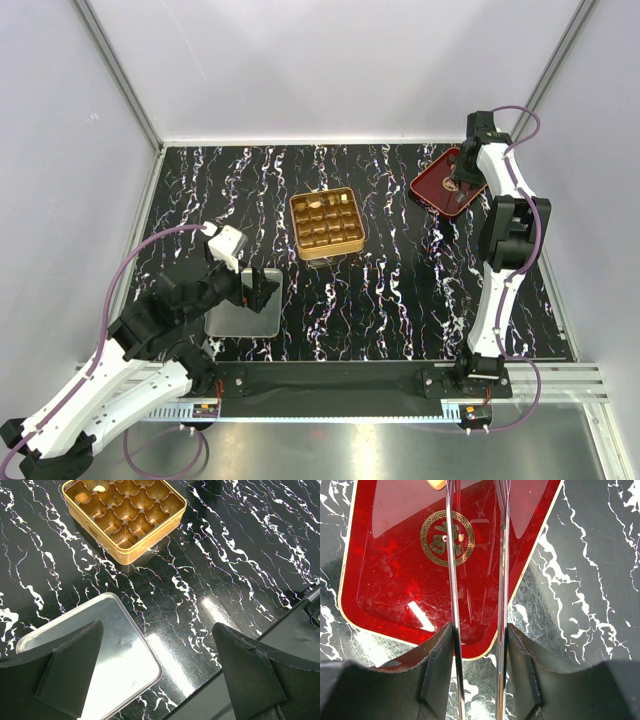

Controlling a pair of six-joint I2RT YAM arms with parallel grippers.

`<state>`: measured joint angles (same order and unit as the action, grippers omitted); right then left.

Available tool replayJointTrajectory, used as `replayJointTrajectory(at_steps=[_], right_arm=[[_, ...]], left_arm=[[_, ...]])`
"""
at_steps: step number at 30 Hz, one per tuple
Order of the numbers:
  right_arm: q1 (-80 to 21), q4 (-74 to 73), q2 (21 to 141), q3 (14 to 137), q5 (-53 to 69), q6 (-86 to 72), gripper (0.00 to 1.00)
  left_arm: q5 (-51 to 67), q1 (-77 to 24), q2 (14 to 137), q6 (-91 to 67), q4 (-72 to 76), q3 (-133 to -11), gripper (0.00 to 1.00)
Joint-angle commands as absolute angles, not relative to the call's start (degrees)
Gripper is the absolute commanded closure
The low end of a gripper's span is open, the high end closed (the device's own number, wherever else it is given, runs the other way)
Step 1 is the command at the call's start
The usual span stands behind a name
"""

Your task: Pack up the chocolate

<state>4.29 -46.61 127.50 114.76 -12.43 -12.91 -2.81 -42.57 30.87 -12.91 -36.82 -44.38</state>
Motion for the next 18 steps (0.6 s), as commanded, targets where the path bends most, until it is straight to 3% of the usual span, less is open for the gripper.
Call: replayJointTrajectory(at_steps=[1, 9, 18], right_arm=[[4.48, -47.11, 126.47, 117.51, -12.57, -13.18, 0.5], [4.57, -47.55, 127.71, 118.3, -12.13, -12.66, 0.53], [4.48, -49.92, 122.19, 115.93, -11.08, -12.39, 0.66]], left_arm=[[-3.08, -42.71, 30.5, -12.3, -35.16, -44.38, 0.01], [-3.16, -42.71, 30.59, -12.3, -35.16, -44.38, 0.01], [-2.99, -42.71, 30.67, -12.3, -35.16, -44.3, 0.01]])
